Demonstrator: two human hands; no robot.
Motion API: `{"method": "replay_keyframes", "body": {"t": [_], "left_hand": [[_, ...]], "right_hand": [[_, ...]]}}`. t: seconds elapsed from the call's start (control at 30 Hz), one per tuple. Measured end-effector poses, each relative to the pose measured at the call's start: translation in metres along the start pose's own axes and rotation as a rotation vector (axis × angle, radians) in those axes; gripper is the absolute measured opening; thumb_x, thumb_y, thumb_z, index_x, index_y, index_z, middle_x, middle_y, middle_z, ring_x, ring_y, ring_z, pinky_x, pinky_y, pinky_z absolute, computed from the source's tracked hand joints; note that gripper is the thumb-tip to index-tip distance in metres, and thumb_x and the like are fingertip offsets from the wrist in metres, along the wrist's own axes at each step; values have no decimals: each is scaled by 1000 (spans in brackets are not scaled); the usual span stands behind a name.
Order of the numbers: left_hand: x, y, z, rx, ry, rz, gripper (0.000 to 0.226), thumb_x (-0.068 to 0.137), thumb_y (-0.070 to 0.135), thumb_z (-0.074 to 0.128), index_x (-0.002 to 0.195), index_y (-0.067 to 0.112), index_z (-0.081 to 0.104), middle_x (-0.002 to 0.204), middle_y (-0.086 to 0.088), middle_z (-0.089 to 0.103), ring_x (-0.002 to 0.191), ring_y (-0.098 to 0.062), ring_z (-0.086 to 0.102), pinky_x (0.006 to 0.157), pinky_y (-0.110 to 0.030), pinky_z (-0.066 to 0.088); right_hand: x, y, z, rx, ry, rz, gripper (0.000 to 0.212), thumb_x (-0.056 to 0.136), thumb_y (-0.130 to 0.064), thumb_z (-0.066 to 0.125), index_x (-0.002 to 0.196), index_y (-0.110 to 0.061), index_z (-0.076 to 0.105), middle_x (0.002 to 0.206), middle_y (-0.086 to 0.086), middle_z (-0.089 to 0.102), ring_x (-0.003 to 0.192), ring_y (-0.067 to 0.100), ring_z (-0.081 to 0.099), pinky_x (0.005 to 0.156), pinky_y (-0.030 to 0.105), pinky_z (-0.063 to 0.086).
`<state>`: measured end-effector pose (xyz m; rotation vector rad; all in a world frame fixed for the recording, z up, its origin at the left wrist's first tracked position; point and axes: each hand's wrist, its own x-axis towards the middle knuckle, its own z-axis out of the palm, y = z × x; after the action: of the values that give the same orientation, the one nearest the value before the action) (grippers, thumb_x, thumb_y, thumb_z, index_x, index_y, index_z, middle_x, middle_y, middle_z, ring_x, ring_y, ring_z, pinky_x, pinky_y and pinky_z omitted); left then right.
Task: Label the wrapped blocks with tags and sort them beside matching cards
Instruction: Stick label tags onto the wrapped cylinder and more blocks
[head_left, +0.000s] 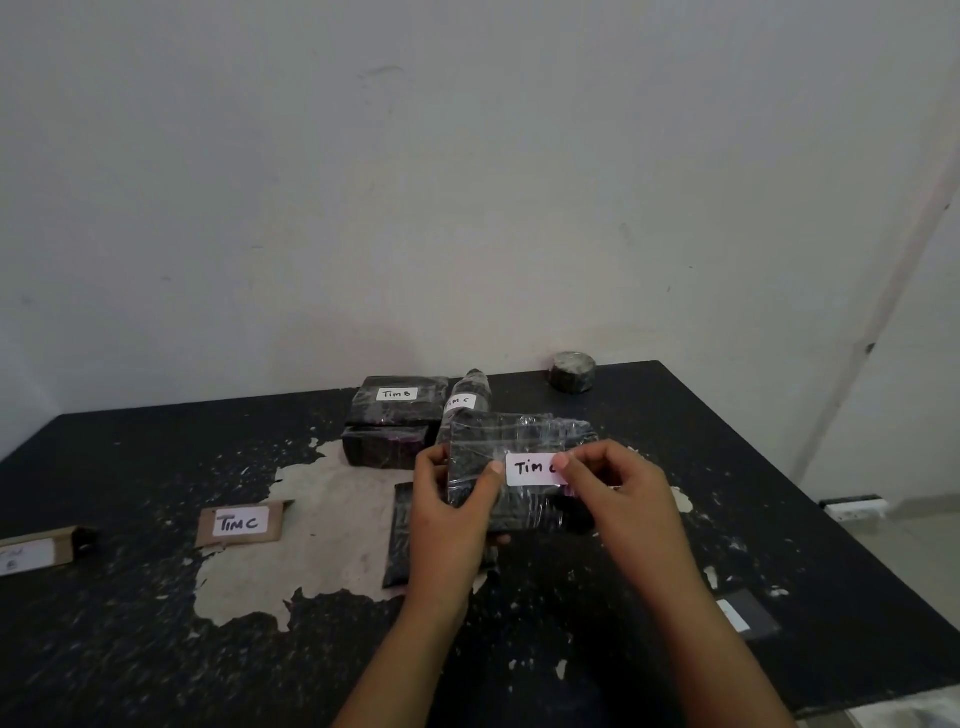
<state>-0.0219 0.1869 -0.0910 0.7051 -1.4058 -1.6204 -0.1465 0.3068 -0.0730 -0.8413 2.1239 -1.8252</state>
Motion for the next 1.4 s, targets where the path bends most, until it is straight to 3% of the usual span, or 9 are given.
{"method": "replay_keyframes", "body": {"t": [0.23, 0.33, 0.5, 0.63, 0.73, 0.83, 1.03, 1.2, 1.4], "left_hand": [[3, -2, -5, -23, 57, -33, 37, 97, 36, 80, 126, 38, 57, 118, 3, 77, 94, -17, 81, 69, -43, 69], [3, -2, -6, -12, 53, -23, 38, 96, 35, 81, 126, 38, 57, 120, 1, 77, 94, -18, 82, 66, -39, 67], [2, 0, -4, 39, 52, 21, 38, 96, 35, 81, 125, 37, 58, 120, 7, 74, 92, -3, 77, 62, -26, 64], [2, -1, -3, 31, 52, 5, 37, 95, 36, 82, 123, 39, 58, 119, 5, 76, 91, -14, 81, 65, -37, 67], [2, 0, -4, 31, 50, 11, 36, 96, 37, 81, 123, 40, 58, 119, 7, 76, 93, -14, 80, 65, -35, 66], [2, 0, -3, 50, 51, 4, 37, 95, 38, 81, 123, 41, 58, 120, 7, 76, 96, -15, 79, 65, -34, 66], [3, 2, -2, 29, 57, -28, 35, 96, 35, 81, 122, 37, 57, 114, 3, 78, 87, -18, 82, 61, -36, 65], [4, 2, -6, 33, 63, -12, 34, 96, 35, 82, 121, 37, 58, 115, 2, 79, 86, -19, 82, 59, -36, 63], [5, 1, -8, 40, 69, -14, 35, 95, 35, 81, 122, 35, 58, 114, 2, 79, 85, -18, 82, 58, -34, 64]], "right_hand": [[0, 4, -3, -89, 69, -75, 12, 105, -27, 73, 99, -31, 82, 91, -24, 79, 87, -6, 72, 69, 8, 53], [-1, 1, -1, -105, 58, -89, 15, 101, -48, 72, 97, -37, 80, 93, -26, 77, 90, -3, 72, 72, 16, 55], [-10, 6, 13, -252, 57, -179, 61, 73, -98, 66, 101, -45, 76, 98, -27, 72, 95, 2, 68, 87, 39, 61], [-11, 5, 15, -328, 92, -223, 71, 82, -103, 43, 101, -43, 76, 90, -28, 69, 96, -2, 65, 98, 51, 57], [-13, 3, 14, -368, 79, -233, 68, 78, -104, 48, 99, -44, 73, 91, -27, 67, 97, -3, 61, 97, 50, 56], [-11, 5, 15, -430, 64, -254, 56, 79, -96, 61, 98, -44, 71, 92, -29, 65, 98, -4, 59, 95, 48, 56], [-6, 9, 9, -208, 78, -161, 4, 95, -40, 82, 98, -38, 79, 91, -16, 77, 89, 1, 73, 82, 34, 66], [-4, 9, 4, -152, 65, -150, 7, 97, -27, 82, 98, -34, 82, 91, -24, 78, 87, 0, 75, 75, 19, 61], [-4, 8, 6, -66, 59, -94, 7, 98, -24, 81, 101, -29, 85, 89, -18, 81, 84, 2, 76, 71, 17, 60]]}}
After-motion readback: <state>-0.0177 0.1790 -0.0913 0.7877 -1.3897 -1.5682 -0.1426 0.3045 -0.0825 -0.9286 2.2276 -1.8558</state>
